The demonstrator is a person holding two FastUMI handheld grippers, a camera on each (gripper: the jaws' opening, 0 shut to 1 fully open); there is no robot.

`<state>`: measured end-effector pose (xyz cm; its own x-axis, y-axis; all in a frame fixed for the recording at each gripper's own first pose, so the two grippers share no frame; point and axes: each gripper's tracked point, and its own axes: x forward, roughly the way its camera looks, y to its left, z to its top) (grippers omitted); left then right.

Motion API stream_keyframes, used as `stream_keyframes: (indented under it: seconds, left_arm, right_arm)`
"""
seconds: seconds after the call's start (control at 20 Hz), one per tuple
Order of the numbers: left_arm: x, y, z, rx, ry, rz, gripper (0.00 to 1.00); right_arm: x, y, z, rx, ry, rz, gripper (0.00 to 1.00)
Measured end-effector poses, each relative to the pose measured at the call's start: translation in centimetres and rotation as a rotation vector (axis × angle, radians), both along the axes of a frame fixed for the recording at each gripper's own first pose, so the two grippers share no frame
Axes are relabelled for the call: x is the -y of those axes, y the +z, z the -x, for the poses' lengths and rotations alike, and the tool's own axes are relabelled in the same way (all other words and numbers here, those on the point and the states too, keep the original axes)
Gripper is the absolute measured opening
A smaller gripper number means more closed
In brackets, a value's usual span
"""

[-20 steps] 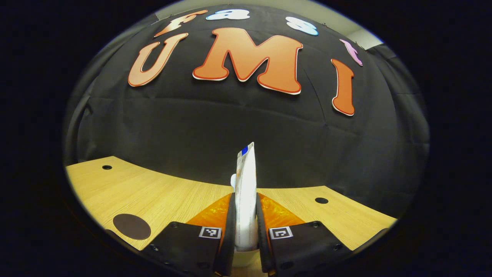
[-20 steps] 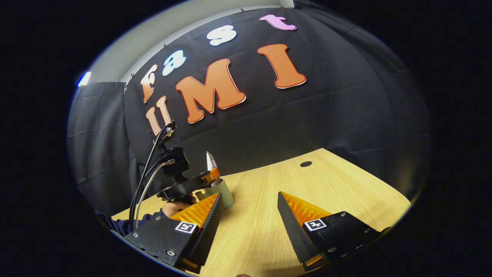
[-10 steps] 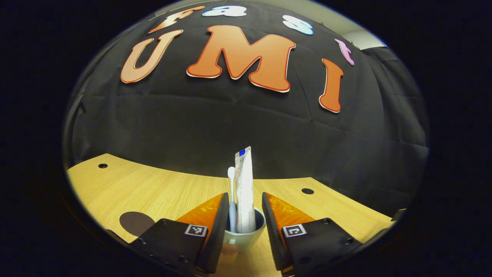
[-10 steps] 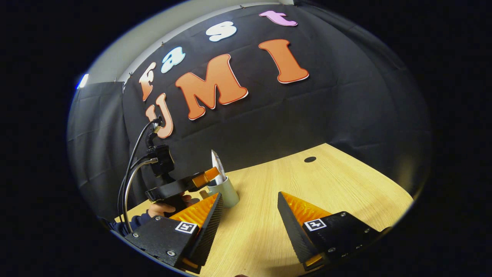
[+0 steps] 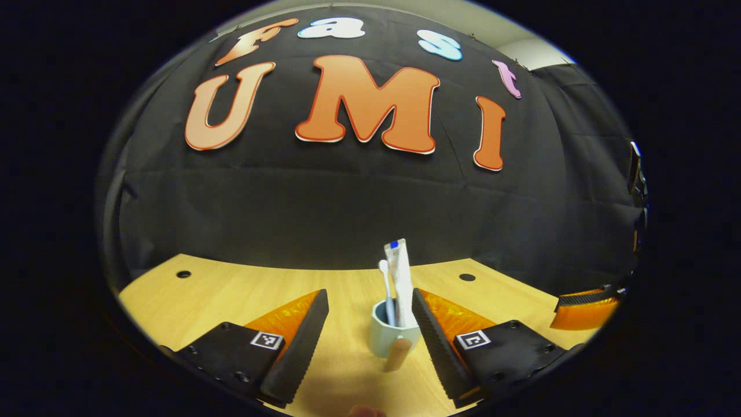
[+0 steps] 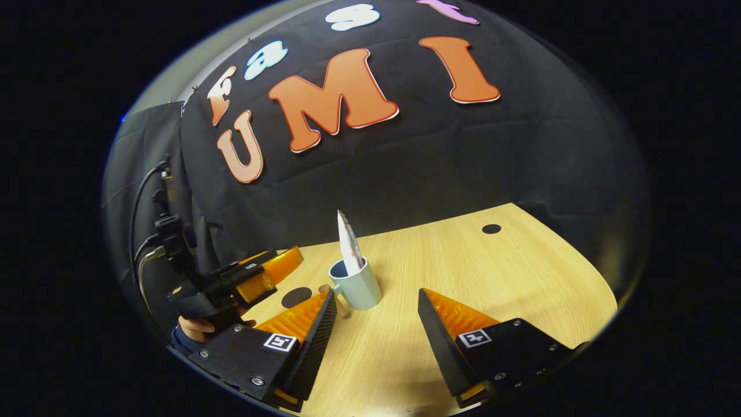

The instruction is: Put the toothbrush and toothpaste on the desktop into the cup, then pick up the cup and place it on the coaster on the desktop.

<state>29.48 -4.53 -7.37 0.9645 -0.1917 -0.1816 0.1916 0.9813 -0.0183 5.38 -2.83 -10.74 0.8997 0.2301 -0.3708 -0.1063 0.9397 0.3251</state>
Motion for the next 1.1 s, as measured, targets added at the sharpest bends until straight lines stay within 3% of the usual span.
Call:
stream_keyframes:
  seconds: [0.4, 0.75, 0.95, 1.1]
  left_arm:
    - [-10.5, 2.5, 5.0, 0.067, 0.126, -0.074, 0.95]
    - [-16.7, 3.3, 9.9, 0.131, 0.181, -0.130, 0.96]
    - [-18.2, 2.2, 11.6, 0.123, 0.191, -0.126, 0.95]
    - [-19.4, 1.1, 12.3, 0.108, 0.206, -0.107, 0.96]
  right_arm:
    - [-7.2, -0.6, -4.0, -0.205, 0.070, 0.081, 0.86]
    - [-10.9, -5.5, -6.7, -0.419, 0.017, 0.139, 0.86]
    - [-11.8, -7.8, -7.8, -0.568, -0.061, 0.089, 0.83]
    - [-11.1, -9.8, -8.7, -0.657, -0.111, 0.122, 0.79]
